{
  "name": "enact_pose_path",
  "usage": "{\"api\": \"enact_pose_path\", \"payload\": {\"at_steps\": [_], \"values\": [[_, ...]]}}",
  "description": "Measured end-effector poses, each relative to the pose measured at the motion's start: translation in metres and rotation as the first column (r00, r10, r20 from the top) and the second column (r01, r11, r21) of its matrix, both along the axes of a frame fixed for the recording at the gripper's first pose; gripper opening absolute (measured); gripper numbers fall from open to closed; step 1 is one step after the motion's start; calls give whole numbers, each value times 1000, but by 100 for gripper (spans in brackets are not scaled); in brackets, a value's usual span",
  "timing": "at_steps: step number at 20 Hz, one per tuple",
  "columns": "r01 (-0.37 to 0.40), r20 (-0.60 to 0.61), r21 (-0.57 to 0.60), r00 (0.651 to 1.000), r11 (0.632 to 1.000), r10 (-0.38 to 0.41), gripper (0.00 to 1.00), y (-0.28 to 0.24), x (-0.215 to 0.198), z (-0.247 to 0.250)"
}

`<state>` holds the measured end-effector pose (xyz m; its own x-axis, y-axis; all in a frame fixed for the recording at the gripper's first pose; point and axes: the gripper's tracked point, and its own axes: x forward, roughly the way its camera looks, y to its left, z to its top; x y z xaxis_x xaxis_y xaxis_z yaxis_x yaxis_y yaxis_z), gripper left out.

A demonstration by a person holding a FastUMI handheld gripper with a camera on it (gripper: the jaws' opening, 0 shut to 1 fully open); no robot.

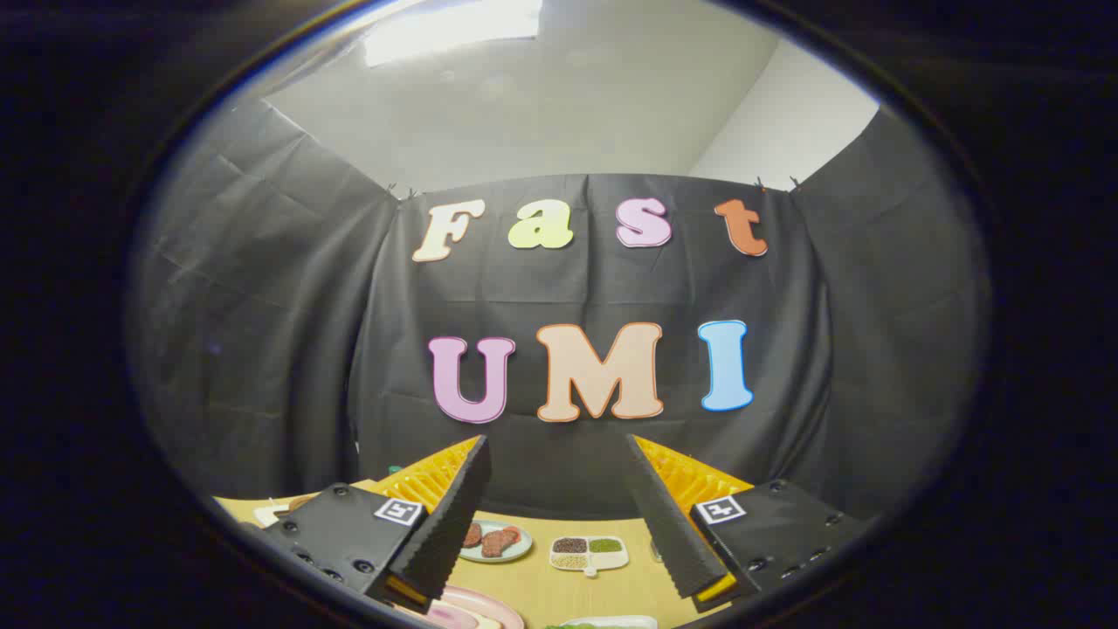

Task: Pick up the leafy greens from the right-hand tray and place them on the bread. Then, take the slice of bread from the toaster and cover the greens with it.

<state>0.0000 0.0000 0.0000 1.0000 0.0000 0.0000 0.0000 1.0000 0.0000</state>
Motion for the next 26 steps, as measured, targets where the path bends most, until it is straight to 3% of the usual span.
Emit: {"api": "enact_pose_path", "payload": {"at_steps": [15,26], "values": [[-29,-25,-9,999,1000,29,99,-15,-1,-6],[-154,-189,-79,972,985,137,99,-40,-12,-58]]}}
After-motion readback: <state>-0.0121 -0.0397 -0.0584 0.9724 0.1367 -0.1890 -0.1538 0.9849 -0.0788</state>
